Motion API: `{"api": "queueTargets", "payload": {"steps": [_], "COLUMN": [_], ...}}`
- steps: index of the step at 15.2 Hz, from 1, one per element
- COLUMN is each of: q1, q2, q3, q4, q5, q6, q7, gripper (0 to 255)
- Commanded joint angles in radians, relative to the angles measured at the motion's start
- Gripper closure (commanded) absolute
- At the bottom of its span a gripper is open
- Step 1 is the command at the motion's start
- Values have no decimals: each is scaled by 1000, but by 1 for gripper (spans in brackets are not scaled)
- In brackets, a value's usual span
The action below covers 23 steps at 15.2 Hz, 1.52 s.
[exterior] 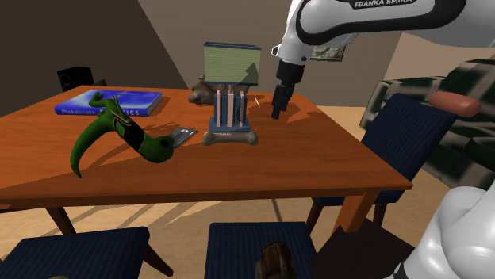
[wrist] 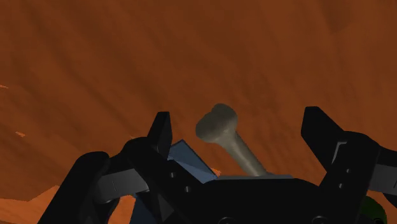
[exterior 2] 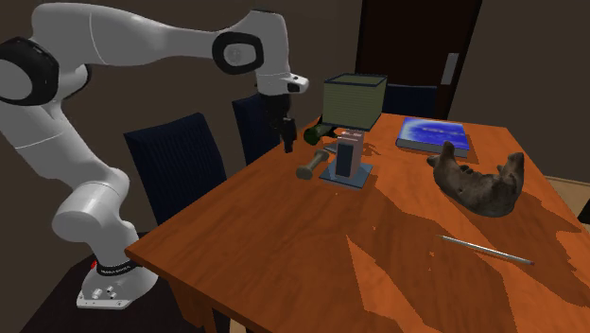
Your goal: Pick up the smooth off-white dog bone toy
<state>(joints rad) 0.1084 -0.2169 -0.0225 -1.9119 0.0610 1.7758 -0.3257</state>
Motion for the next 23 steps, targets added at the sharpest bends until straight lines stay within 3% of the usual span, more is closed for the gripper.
{"api": "queueTargets", "payload": {"steps": [1,13,22,23], "q1": [13,92,90,89], "q2": [91,594,589,588], "q3": [2,77,77,76], "q4": [81,590,481,479], "q5": [-5,-85,-85,-84], "q6": [-11,-132,-27,-26], "q7": [-70,-391,-390,-392], "gripper": [0,0,0,255]}}
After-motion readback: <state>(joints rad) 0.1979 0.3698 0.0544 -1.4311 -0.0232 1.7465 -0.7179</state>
